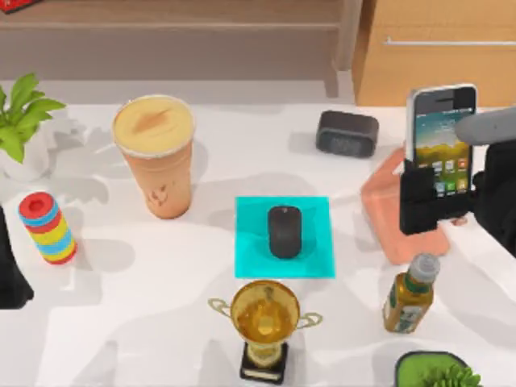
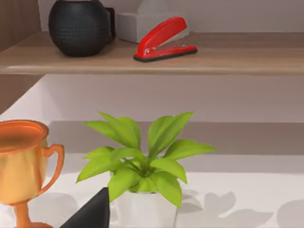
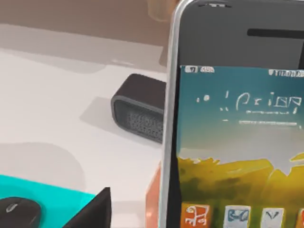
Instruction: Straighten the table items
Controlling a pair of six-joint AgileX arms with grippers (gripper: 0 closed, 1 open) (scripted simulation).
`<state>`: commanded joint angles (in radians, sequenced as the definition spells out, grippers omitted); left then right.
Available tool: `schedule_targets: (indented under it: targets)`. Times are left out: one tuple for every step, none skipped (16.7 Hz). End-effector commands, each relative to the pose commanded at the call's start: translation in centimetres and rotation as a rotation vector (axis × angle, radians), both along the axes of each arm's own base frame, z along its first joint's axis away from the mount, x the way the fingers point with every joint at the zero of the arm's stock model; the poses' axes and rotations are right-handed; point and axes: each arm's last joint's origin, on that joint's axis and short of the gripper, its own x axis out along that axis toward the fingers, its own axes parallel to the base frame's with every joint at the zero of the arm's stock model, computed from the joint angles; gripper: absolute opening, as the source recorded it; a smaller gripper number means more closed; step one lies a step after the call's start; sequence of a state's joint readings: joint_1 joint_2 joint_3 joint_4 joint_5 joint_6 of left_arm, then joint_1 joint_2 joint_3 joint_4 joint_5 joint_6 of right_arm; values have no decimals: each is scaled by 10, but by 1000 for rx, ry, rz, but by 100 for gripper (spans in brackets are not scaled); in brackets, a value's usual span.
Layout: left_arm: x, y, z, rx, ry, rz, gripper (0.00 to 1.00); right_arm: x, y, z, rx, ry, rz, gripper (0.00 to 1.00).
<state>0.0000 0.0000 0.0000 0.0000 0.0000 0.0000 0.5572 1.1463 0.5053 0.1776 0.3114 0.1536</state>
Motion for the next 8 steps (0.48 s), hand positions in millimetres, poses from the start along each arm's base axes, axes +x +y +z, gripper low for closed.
schedule_targets:
  targets:
    - [0,0,0,0,0,0,100,-1,0,0,-1,2,0,100]
    - [0,0,0,0,0,0,100,-1,0,0,-1,2,0,100]
    - [0,0,0,0,0,0,100,-1,0,0,-1,2,0,100]
    - [0,0,0,0,0,0,100,0,0,0,0,0,-2,100]
    - [0,0,0,0,0,0,100,0,-1,0,0,-1,-2,100]
    - [0,0,0,0,0,0,100,0,-3,1,3,-5,-6,100]
    - [0,0,0,0,0,0,100,-2,-7,2,7,-12,-13,100]
    - [0,0,0,0,0,0,100,-4,-12,4,13,-22,-21,100]
